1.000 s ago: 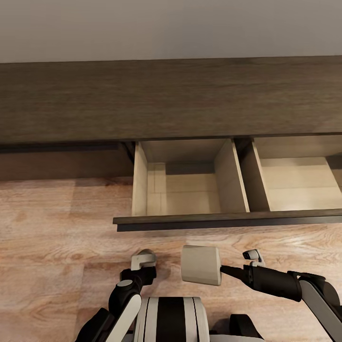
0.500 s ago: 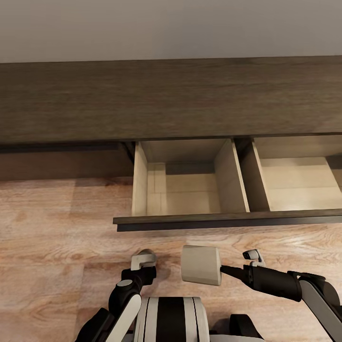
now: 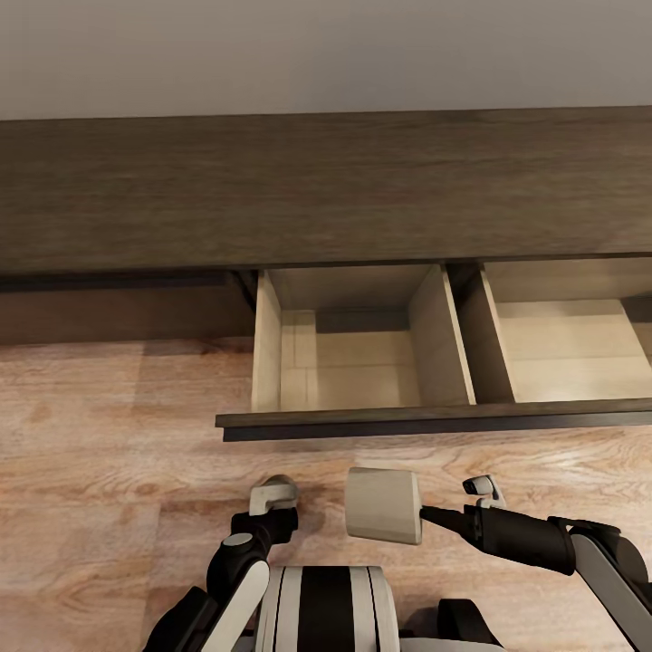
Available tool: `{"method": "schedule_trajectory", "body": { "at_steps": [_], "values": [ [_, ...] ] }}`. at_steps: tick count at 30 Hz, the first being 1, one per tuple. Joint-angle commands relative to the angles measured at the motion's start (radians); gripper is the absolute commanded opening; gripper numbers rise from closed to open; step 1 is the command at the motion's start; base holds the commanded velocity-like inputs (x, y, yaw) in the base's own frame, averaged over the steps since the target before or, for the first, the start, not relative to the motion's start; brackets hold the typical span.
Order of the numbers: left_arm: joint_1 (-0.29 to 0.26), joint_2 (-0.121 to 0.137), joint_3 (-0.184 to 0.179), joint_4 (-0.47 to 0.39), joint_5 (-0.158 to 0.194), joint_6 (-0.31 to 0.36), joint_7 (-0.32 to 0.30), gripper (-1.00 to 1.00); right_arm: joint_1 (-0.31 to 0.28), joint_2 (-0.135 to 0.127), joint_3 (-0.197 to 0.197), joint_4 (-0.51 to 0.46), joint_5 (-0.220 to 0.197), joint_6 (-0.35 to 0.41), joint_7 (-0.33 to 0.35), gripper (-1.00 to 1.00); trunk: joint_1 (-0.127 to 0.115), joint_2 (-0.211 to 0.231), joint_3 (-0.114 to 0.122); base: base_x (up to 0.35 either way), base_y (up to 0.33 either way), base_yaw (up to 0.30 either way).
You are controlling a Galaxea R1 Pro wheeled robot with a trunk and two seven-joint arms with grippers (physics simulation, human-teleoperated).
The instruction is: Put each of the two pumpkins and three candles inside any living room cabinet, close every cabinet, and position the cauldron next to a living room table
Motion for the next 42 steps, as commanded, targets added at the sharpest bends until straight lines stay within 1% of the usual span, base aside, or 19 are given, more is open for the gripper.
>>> {"method": "schedule_trajectory", "body": {
  "at_steps": [1,10,15,19,27,30,35,42],
  "values": [
    [0.0,0.0,0.001,0.007,-0.005,0.002,-0.002,-1.0,0.0,0.0,0.0,0.0,-0.001,0.0,0.0,-1.0,0.0,0.0,0.0,0.0,0.0,0.0],
    [0.0,0.0,0.002,0.007,-0.005,0.002,-0.004,-1.0,0.0,0.0,0.0,0.0,-0.001,0.0,0.0,-1.0,-0.004,0.002,0.035,0.0,0.0,0.0],
    [0.0,0.0,0.003,0.007,-0.006,0.005,-0.052,-1.0,0.0,0.0,-0.001,0.003,-0.001,0.001,-0.002,-1.0,-0.006,0.003,0.054,0.0,0.0,0.0],
    [0.0,0.0,0.004,0.007,-0.006,0.009,-0.063,-1.0,0.0,0.001,-0.003,0.005,-0.001,0.005,-0.007,-1.0,-0.008,0.004,0.07,0.0,0.0,0.0],
    [0.0,0.0,0.005,0.007,-0.005,0.014,-0.068,-1.0,0.0,0.001,-0.006,0.006,-0.002,0.007,-0.009,-1.0,-0.011,0.006,0.101,0.0,0.0,0.0],
    [0.0,0.0,0.009,0.008,-0.004,0.028,-0.068,-1.0,0.0,0.001,-0.007,0.006,-0.002,0.007,-0.009,-1.0,-0.013,0.007,0.112,-0.006,0.0,0.0],
    [0.0,0.0,0.014,0.008,-0.004,0.042,-0.068,-1.0,0.0,0.001,-0.008,0.008,-0.002,0.006,-0.01,-1.0,-0.015,0.008,0.131,-0.166,0.0,0.0],
    [0.0,0.0,0.015,0.009,-0.004,0.045,-0.068,-1.0,0.0,0.001,-0.012,0.019,-0.002,0.005,-0.012,-1.0,-0.018,0.01,0.159,-0.024,0.0,0.0]
  ]
}}
